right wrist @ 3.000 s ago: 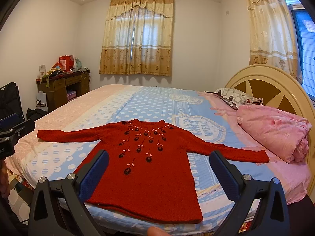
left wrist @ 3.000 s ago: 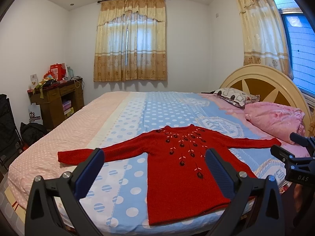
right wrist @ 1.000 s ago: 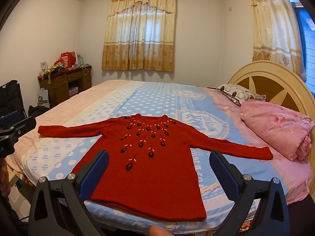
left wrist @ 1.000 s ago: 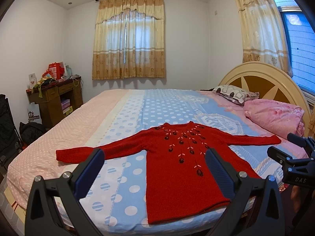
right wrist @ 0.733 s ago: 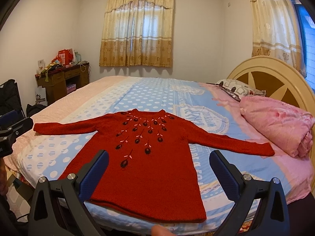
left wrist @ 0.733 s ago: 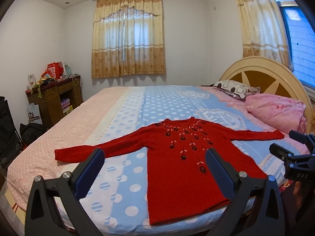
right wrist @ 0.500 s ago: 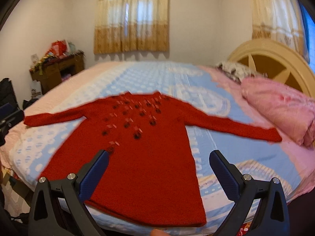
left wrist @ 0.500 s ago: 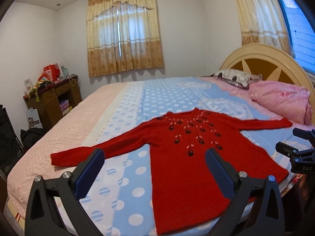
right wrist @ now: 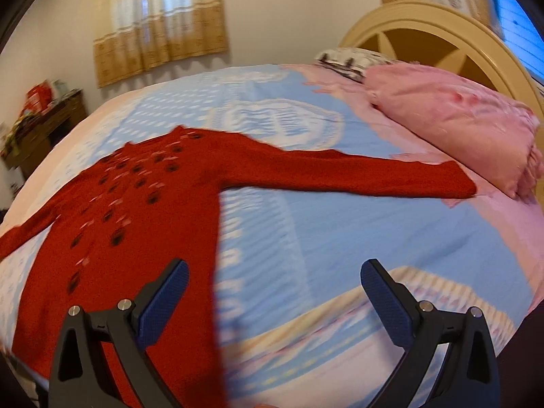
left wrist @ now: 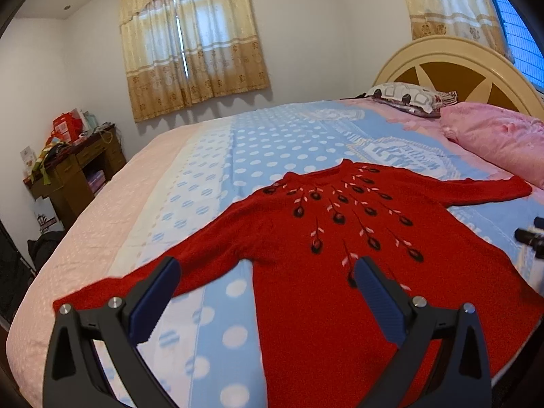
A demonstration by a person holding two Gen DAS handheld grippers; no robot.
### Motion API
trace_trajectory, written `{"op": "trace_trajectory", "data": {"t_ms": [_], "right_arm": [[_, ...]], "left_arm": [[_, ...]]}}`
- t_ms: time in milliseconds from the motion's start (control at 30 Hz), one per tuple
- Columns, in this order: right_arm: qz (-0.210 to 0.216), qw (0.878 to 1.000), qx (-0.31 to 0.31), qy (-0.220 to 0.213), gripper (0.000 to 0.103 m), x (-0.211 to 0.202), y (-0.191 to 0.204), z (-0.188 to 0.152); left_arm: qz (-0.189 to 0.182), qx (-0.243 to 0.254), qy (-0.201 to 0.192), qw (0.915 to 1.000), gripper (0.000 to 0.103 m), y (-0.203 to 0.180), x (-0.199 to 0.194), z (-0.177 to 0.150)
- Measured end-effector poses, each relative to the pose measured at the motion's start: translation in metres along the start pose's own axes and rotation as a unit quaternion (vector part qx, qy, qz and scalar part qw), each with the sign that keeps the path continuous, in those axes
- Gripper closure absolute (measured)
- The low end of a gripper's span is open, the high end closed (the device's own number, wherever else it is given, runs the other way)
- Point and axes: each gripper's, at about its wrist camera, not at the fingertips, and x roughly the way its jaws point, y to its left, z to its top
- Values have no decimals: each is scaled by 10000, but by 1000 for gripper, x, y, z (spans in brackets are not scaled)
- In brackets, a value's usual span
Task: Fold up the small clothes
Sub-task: 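Move the right tool to the sweater's sleeve cuff and grasp it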
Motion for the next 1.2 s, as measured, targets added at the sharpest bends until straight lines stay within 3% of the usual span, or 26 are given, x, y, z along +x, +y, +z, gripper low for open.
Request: {"op": "trace_trajectory", "data": {"t_ms": [200, 300, 700, 933, 1067, 1100, 1167, 1200], "right_arm": [[-497, 9971, 532, 218, 23, 29, -64, 30], [-753, 9938, 759, 301, 24, 41, -93, 40], [-1821, 9673, 1712, 440, 27, 74, -206, 72], [-2000, 9514, 2248, 659, 30, 95, -252, 82], [-1947, 9534, 2145, 846, 43, 110, -252, 88], [-1912, 9552, 2074, 895, 54, 114, -249, 89], [-1821, 9587, 1970, 944, 66, 118, -242, 92], [-1767, 9606, 1905, 984, 79, 120, -238, 94]], "left_arm": [[150, 10, 181, 9997, 0, 7, 48, 8], [358, 21, 304, 9989, 0, 9, 69, 10], [364, -245, 580, 9974, 0, 23, 125, 22], [537, -679, 770, 9933, 0, 43, 145, 14], [574, -686, 804, 9927, 0, 45, 149, 11], [561, -698, 817, 9926, 0, 45, 150, 11], [524, -721, 855, 9923, 0, 46, 153, 9], [507, -735, 874, 9922, 0, 46, 154, 8]]}}
